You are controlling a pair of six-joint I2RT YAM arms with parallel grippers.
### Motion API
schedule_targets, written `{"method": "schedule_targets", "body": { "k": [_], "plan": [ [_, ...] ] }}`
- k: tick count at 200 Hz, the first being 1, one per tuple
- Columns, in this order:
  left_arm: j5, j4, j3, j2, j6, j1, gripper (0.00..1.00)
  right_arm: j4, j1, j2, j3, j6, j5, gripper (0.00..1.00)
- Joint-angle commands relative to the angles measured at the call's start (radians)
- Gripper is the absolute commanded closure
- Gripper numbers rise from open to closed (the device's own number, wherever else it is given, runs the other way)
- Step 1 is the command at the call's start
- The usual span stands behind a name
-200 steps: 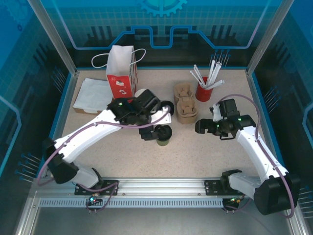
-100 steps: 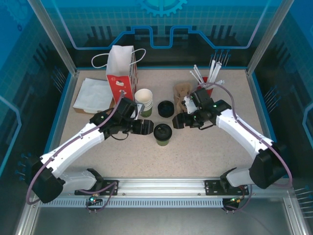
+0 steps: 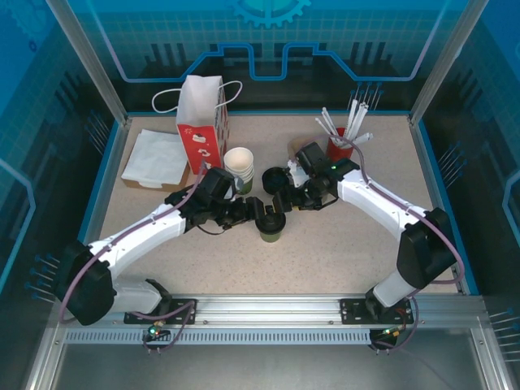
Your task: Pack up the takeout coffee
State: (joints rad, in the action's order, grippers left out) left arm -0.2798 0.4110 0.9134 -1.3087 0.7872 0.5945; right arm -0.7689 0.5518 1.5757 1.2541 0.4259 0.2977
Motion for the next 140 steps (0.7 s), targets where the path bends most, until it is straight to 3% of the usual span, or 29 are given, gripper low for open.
{"method": "schedule_targets", "body": {
  "k": [1,68,140],
  "plan": [
    [-0.043,-0.028,-0.016,-0.016,0.018,-0.006,0.26,-0.026,0.019,0.022,0.033,0.004,0.024,0.32],
    [-0.075,-0.021,-0.043,-0.039,0.007,-0.006,0.33,-0.050,0.025,0.056,0.044,-0.003,0.038,0.35],
    [-0.036,-0.022,-0.064,-0.072,-0.012,-0.006,0.36,-0.090,0.025,0.079,0.052,-0.008,0.020,0.41]
  ]
}}
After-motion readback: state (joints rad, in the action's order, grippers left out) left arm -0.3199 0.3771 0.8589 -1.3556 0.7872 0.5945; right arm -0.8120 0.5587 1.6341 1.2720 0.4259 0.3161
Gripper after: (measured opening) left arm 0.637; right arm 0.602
